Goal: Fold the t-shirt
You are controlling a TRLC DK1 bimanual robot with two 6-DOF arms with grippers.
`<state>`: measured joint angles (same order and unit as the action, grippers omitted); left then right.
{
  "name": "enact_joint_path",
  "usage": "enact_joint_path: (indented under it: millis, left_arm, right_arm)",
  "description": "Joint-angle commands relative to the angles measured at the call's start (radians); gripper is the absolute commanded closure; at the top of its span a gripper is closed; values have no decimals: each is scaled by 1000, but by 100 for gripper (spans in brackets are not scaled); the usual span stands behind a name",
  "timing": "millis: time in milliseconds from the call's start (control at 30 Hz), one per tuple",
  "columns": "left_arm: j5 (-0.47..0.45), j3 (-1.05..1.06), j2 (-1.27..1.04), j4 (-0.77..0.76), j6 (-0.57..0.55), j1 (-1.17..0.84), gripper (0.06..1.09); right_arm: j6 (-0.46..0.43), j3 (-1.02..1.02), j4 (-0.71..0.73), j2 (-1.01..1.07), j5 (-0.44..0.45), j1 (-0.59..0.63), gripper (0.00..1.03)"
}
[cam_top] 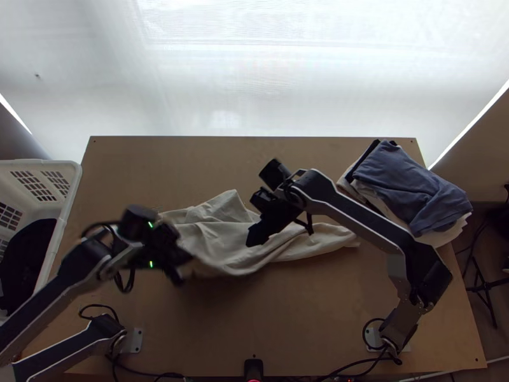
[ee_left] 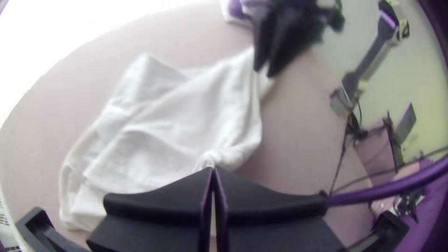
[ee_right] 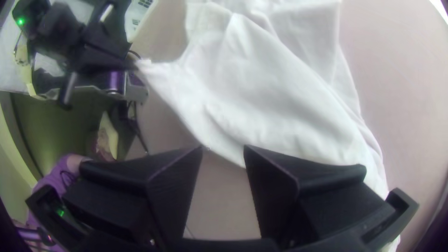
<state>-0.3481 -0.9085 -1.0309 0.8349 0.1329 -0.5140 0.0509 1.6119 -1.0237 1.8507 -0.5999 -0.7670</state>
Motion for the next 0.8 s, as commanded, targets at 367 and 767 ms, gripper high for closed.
enact_joint_path:
  millis: [367, 767]
  left_arm:
    - [4, -244, -189, -370, -308, 428, 105]
    - [8, -267, -190, -396, -380, 476, 105]
  right_arm:
    - [-13, -109, 39, -71, 0, 94, 59]
    - [-8, -144, 70, -91, 0, 103, 59]
